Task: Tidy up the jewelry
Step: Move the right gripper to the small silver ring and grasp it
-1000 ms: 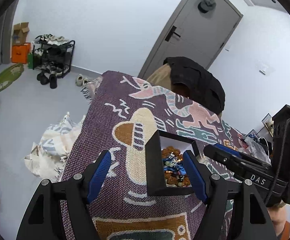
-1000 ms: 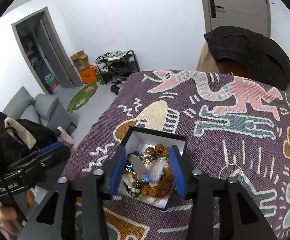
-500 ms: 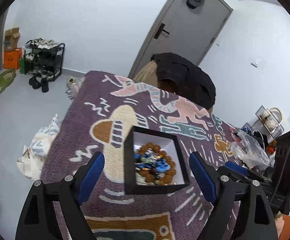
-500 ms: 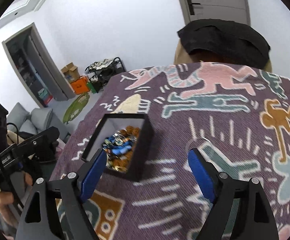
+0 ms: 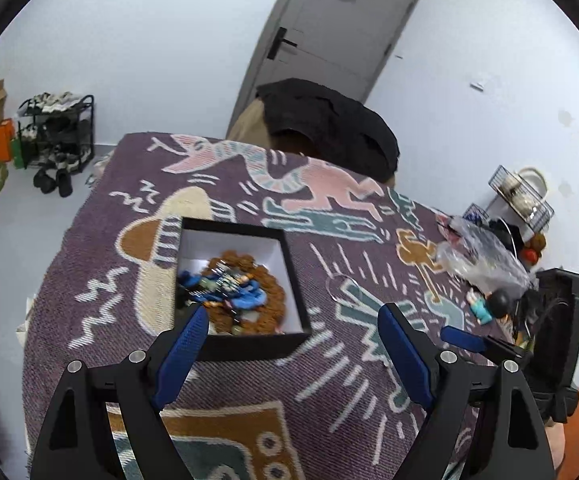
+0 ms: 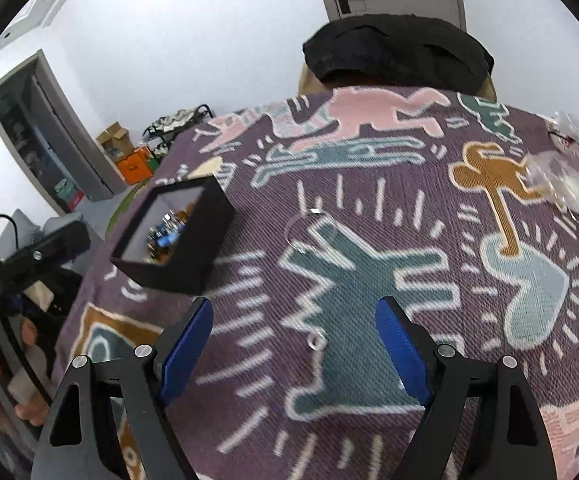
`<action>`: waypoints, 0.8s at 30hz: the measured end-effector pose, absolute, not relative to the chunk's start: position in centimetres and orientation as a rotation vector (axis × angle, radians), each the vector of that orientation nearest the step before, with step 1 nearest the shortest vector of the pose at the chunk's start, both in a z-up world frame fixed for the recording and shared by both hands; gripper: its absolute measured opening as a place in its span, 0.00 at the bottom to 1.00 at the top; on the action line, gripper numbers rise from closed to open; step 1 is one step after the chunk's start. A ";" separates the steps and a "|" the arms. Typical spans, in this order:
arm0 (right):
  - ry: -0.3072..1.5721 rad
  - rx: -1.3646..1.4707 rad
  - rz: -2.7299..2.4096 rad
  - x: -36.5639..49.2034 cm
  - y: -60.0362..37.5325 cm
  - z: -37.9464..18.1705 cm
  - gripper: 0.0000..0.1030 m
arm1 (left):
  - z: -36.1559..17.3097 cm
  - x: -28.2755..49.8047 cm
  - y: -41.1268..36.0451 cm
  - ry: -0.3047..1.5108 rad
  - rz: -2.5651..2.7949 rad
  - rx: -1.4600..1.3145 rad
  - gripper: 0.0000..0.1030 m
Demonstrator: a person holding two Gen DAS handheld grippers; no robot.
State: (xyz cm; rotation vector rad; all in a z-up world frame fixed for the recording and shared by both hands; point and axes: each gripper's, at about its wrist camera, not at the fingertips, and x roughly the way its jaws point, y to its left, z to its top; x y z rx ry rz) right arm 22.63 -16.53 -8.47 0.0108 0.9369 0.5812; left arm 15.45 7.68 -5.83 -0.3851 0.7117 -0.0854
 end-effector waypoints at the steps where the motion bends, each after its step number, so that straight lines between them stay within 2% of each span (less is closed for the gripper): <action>1: 0.943 0.006 0.578 22.6 -16.7 -8.8 0.81 | -6.0 15.5 7.3 0.720 -0.089 -0.382 0.84; 5: 0.955 -0.009 0.573 22.4 -17.3 -9.9 0.79 | -6.7 15.4 6.3 0.736 -0.098 -0.379 0.84; 9: 0.971 -0.026 0.569 22.3 -17.3 -11.0 0.67 | -7.4 15.4 5.6 0.746 -0.103 -0.376 0.84; 13: 0.966 -0.079 0.534 22.4 -16.9 -12.1 0.63 | -7.8 15.1 5.1 0.756 -0.094 -0.357 0.84; 15: 0.963 -0.093 0.536 22.4 -16.7 -12.5 0.56 | -8.0 14.9 5.1 0.758 -0.090 -0.354 0.83; 18: 0.961 -0.118 0.541 22.3 -16.2 -13.1 0.49 | -8.5 14.7 5.0 0.758 -0.078 -0.345 0.80; 22: 0.938 -0.172 0.535 22.1 -15.4 -13.5 0.44 | -9.3 14.8 4.9 0.777 -0.083 -0.347 0.72; 24: 0.932 -0.194 0.543 22.0 -14.9 -13.5 0.39 | -9.7 14.9 5.0 0.787 -0.086 -0.353 0.68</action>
